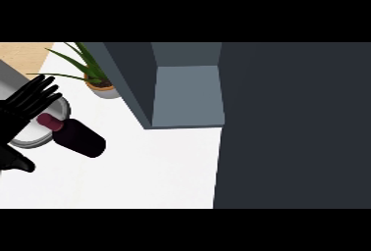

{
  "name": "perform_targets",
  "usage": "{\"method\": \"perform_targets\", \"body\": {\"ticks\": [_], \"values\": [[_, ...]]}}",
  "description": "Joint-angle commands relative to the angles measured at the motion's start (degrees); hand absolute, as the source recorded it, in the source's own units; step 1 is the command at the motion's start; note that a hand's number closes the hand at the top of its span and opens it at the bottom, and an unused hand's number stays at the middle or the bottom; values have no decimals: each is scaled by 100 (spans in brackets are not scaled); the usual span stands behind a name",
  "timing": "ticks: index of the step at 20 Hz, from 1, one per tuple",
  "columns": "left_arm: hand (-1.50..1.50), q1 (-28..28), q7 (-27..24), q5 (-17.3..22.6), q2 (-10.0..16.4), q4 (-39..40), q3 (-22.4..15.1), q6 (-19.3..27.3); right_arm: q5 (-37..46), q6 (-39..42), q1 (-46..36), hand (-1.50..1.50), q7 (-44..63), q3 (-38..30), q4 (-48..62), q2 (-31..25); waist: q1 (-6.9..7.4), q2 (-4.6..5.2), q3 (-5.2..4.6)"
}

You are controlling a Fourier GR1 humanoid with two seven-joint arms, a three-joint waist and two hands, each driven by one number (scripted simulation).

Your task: Pick up the wine, place it into the cabinet and close the cabinet

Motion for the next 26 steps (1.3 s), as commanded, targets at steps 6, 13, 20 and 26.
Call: {"method": "perform_targets", "body": {"ticks": [6, 13, 20, 26], "values": [[-150, -413, -1091, -1064, 161, 1343, -65, -42, -172, -93, 343, -150, 638, 68, -1470, -173, -11, 7, -3], [-150, -887, -2211, -1858, 380, 2769, -229, -116, -321, 24, 273, -150, 328, -117, -1194, -211, -63, 33, -4], [-150, -692, -3151, -2441, 143, 3217, -627, -49, -507, 61, 265, -150, 422, -312, -1325, -343, -12, 21, -1], [-150, -700, -3809, -2796, 198, 3824, -804, 126, -327, -46, 350, -150, 390, -33, -1404, -259, -49, 21, -9]]}}
